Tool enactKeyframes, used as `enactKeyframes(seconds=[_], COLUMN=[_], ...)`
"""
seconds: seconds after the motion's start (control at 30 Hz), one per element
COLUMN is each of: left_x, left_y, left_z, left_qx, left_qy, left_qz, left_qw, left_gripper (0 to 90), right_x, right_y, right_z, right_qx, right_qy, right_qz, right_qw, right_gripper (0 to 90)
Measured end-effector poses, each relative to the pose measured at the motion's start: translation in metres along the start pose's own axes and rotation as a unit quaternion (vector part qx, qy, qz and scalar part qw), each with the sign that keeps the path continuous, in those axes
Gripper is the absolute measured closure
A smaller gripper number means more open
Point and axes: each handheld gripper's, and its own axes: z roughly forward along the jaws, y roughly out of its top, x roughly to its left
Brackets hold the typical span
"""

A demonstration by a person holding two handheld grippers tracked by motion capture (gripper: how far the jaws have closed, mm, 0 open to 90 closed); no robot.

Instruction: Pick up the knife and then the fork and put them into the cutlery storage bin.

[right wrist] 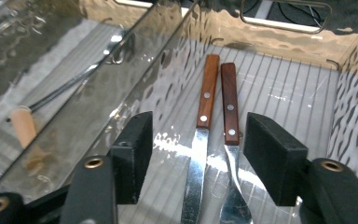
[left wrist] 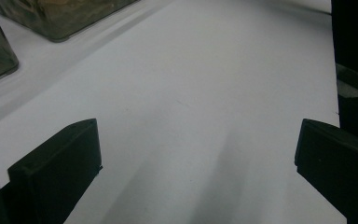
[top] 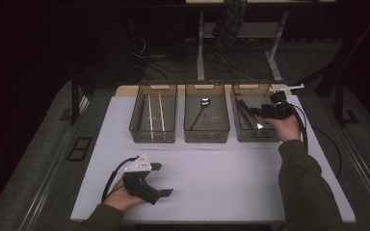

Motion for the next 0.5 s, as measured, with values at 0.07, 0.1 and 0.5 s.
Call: enactKeyframes(seconds=[0.07, 0.1, 0.5], left_x=[0.001, 0.002, 0.004], left_y=[0.0, 0.0, 0.002], left_z=[-0.001, -0.001, -0.001], left_qx=[-0.003, -0.003, -0.006], left_qy=[0.001, 0.001, 0.005], left_qz=[-0.001, -0.001, 0.001], left_qw=[1.0, 1.0, 1.0], left_gripper=[0.0, 0.0, 0.0], right_x=[0.0, 0.001, 0.014], right_y=[0.0, -0.001, -0.011], right_z=[-0.003, -0.005, -0.029], right_qx=[-0.007, -0.009, -0.036], right_qy=[0.005, 0.006, 0.036], right_qz=[-0.001, -0.002, -0.026], right_qw=[1.0, 0.9999, 0.9984], right_gripper=[38.5, 37.7, 27.3])
